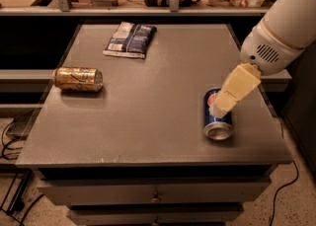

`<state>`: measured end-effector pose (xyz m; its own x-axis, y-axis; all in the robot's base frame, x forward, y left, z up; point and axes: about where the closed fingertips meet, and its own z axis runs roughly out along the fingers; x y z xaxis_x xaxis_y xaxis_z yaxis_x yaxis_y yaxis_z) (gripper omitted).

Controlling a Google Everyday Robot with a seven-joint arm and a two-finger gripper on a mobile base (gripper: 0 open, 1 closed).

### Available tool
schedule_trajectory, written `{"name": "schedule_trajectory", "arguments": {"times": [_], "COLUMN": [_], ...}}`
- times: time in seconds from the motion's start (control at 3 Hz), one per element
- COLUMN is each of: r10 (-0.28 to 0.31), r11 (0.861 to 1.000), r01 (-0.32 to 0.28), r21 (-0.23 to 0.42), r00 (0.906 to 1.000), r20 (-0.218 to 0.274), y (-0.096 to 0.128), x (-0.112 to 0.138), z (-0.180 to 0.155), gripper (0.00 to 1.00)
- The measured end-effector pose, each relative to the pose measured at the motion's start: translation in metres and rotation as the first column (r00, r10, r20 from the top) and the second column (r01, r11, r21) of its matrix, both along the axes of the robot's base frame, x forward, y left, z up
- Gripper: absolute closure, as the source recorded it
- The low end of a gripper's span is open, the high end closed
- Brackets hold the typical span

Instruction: Place pepsi can upright

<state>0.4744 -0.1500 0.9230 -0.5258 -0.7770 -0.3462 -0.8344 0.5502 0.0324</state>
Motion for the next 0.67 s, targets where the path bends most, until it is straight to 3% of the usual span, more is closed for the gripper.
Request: {"name": "schedule_trajectory", "arguments": {"times": [0.33,0.67], "r10": [-0.077,-0.133], "r11": [0.997,0.990], "r01": [0.078,0.128], "r21": [0.004,-0.054], "r00": [0.9953,0.9862], "r20": [-0.058,-0.099], "y": [0.008,0.018], "x": [0.007,0.012], "z": [-0.018,-0.039], "gripper": [0.00,0.00]}}
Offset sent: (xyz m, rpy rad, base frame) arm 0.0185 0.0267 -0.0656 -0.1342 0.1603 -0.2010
